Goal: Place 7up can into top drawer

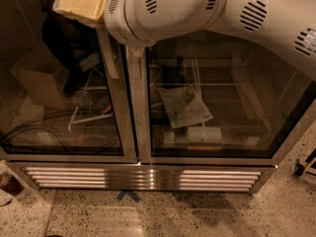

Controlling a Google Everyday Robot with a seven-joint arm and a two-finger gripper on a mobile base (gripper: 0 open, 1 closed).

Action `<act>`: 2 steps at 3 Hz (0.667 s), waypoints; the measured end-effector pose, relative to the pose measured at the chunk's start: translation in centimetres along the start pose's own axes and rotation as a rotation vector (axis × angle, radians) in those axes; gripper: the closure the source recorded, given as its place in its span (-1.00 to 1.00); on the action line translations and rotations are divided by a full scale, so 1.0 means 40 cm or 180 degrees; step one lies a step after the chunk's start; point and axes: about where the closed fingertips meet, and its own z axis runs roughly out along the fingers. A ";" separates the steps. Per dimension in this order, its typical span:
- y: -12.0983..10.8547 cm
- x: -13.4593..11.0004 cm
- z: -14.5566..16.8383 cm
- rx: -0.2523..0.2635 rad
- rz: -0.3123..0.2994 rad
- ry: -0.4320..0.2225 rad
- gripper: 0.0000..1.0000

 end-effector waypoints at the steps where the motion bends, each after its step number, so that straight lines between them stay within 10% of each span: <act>1: -0.012 0.016 0.000 0.0025 0.0538 0.0031 -1.00; 2: -0.031 0.015 -0.006 0.0060 0.1081 0.0038 -1.00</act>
Offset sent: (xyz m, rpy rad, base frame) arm 0.0489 -0.0581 0.0114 0.0335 0.0347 -0.4528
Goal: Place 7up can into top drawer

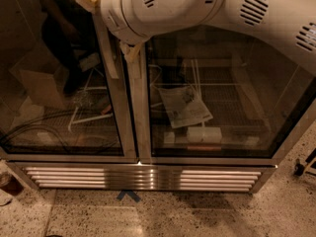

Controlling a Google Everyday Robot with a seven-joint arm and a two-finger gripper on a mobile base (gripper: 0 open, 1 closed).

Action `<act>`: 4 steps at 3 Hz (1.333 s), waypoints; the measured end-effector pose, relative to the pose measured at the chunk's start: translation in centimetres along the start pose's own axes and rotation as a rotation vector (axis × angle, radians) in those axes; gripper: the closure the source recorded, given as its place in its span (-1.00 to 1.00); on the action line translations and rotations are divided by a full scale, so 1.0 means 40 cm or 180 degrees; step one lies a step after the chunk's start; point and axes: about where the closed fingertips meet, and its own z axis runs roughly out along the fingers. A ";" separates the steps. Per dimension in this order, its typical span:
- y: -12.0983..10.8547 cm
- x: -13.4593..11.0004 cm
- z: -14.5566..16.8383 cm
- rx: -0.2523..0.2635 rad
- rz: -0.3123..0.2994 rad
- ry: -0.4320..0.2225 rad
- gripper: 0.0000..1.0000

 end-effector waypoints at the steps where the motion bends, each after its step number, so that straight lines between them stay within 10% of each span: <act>1: -0.009 -0.015 0.004 0.0040 0.0386 -0.0074 -1.00; 4: 0.027 -0.038 0.014 0.0097 0.1177 0.0044 -1.00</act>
Offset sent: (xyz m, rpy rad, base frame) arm -0.0035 0.0094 -0.0034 0.0931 0.1169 -0.0295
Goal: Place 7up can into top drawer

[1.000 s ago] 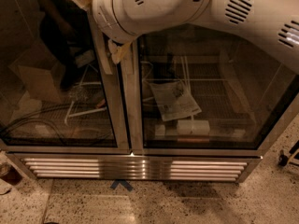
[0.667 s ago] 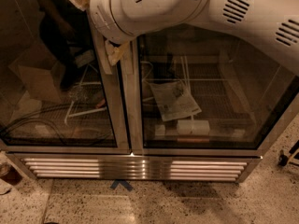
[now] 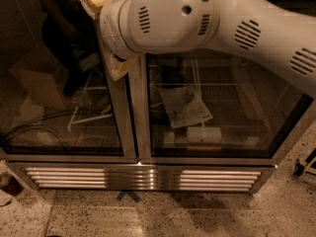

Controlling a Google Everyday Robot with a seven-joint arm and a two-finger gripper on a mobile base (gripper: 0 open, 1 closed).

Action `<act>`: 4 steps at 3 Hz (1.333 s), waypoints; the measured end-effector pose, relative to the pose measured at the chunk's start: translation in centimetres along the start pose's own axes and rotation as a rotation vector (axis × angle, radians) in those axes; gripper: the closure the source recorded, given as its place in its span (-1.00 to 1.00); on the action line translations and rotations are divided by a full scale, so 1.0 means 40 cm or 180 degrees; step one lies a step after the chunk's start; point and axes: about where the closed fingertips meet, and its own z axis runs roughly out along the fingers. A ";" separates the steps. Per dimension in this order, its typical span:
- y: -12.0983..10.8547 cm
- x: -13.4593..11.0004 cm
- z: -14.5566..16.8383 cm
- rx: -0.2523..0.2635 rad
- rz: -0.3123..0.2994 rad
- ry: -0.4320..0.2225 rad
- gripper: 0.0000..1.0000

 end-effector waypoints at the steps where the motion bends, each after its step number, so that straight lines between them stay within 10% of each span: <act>1: 0.015 0.026 -0.021 0.0142 0.0120 0.0146 -1.00; 4: 0.054 0.061 -0.041 0.0259 0.0420 0.0253 -1.00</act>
Offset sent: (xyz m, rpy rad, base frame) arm 0.0004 -0.0110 -0.0009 0.0398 -0.0170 -0.0452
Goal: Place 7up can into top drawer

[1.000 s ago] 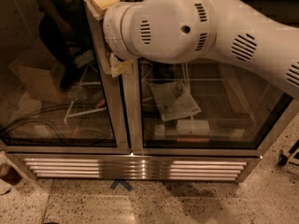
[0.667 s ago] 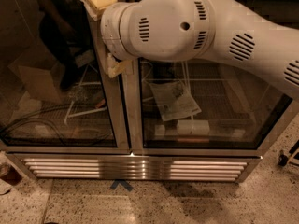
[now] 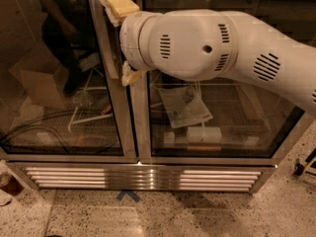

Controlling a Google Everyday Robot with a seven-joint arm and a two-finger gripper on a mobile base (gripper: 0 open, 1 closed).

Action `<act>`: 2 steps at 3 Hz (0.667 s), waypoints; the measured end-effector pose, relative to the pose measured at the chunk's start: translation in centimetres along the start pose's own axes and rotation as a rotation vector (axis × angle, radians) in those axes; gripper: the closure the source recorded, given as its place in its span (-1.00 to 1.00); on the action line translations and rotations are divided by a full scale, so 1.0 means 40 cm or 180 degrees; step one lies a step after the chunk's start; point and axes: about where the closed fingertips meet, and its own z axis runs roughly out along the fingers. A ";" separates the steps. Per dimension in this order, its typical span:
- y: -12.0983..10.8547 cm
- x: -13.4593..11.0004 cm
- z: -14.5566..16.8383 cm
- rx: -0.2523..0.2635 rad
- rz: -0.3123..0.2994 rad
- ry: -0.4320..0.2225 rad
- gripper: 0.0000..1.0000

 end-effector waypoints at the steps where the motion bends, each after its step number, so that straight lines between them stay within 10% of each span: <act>1: 0.011 0.034 -0.021 0.0041 0.0012 0.0109 -1.00; 2: 0.022 0.069 -0.042 0.0102 0.0180 0.0197 -1.00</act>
Offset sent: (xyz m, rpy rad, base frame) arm 0.0102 -0.0057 0.0003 0.4226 0.3097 -0.3243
